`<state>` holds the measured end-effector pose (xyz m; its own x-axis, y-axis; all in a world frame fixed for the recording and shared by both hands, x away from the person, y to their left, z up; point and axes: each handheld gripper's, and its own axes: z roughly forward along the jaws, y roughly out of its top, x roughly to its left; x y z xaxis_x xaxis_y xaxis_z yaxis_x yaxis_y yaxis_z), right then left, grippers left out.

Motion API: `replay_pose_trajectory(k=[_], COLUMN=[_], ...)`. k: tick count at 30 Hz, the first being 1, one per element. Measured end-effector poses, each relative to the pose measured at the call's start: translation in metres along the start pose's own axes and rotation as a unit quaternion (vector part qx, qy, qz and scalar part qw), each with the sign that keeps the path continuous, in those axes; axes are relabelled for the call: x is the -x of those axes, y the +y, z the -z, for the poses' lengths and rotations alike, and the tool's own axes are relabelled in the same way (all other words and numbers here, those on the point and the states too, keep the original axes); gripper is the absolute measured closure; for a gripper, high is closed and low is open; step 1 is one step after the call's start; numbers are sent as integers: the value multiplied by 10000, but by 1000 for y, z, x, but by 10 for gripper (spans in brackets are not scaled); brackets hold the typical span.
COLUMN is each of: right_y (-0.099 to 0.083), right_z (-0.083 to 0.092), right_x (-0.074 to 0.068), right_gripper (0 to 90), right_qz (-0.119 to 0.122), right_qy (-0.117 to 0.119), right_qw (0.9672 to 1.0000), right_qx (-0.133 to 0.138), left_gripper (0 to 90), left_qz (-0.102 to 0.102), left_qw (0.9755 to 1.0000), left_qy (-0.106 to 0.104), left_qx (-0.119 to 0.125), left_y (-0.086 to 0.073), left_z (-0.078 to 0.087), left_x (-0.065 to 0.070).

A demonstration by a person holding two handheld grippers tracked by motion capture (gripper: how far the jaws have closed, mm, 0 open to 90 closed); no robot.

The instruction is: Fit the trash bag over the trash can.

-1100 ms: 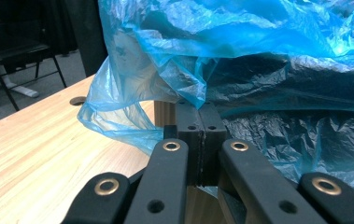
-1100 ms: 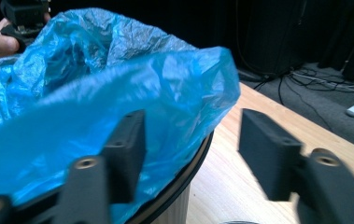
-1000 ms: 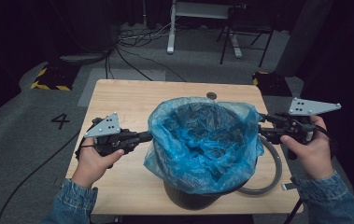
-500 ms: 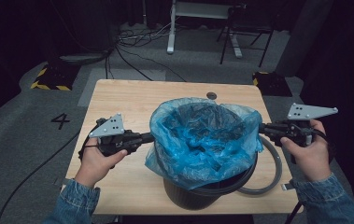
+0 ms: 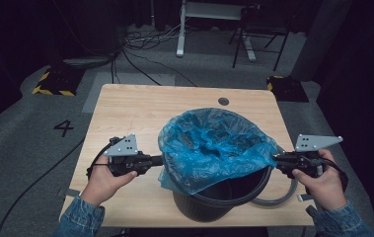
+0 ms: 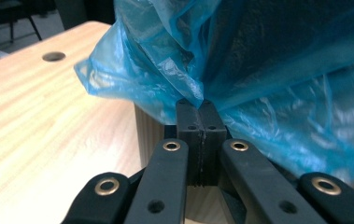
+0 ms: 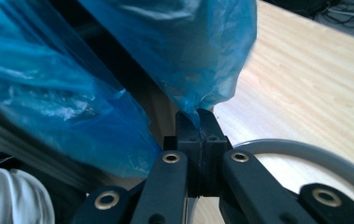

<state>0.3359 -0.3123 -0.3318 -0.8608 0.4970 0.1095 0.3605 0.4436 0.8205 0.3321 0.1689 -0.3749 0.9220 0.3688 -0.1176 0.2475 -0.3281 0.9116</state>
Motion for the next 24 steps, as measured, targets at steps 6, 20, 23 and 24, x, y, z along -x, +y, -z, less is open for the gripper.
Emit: replay_pose_trajectory(k=[6, 20, 23, 24], right_y=[-11, -2, -10, -13], right_z=[-6, 1, -8, -11], right_x=[-3, -19, -15, -14], right_gripper=[900, 899, 900, 900], right_qz=[-42, 326, 275, 251], right_qy=[186, 238, 221, 267], right_qw=[9998, 9992, 9992, 9992], right_qx=[-52, 79, -176, -189], left_gripper=[900, 900, 900, 900], left_qz=[91, -8, -13, 2], left_qw=[9998, 9990, 9989, 9989], left_qy=[-132, -334, -381, -409], left_qx=[-80, -291, -289, -227], left_y=[-12, -23, -22, -22], left_z=[-3, -15, -17, -16], left_x=[3, 6, 8, 8])
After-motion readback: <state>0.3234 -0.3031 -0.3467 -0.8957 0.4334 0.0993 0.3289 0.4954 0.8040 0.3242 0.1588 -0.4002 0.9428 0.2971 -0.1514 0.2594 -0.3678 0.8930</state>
